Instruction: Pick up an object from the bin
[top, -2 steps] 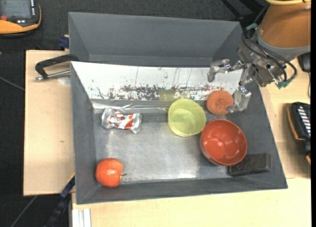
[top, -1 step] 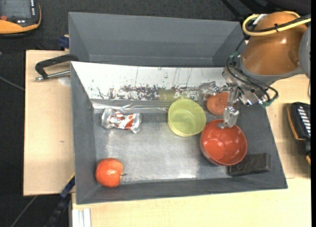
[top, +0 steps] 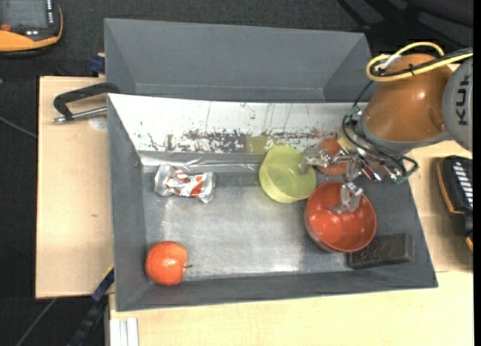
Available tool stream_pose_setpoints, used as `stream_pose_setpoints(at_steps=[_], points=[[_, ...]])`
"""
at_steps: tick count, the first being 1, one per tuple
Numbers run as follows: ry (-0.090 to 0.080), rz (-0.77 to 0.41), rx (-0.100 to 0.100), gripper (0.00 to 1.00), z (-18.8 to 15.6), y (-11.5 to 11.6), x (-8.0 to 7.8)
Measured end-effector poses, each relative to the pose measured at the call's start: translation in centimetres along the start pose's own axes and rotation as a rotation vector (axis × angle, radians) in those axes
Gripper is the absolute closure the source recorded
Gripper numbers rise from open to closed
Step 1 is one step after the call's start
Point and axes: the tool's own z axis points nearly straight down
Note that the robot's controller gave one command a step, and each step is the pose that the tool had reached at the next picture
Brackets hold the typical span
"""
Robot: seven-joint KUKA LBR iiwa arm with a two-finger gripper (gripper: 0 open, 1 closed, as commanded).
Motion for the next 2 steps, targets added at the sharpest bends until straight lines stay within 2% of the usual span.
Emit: stream_pose_setpoints(at_steps=[1, 2], points=[[-0.007, -0.002, 0.005, 1.0, -0.5, 0.0, -0.3], [-0.016, 0.04, 0.01, 1.0, -12.0, 5.8, 0.3]])
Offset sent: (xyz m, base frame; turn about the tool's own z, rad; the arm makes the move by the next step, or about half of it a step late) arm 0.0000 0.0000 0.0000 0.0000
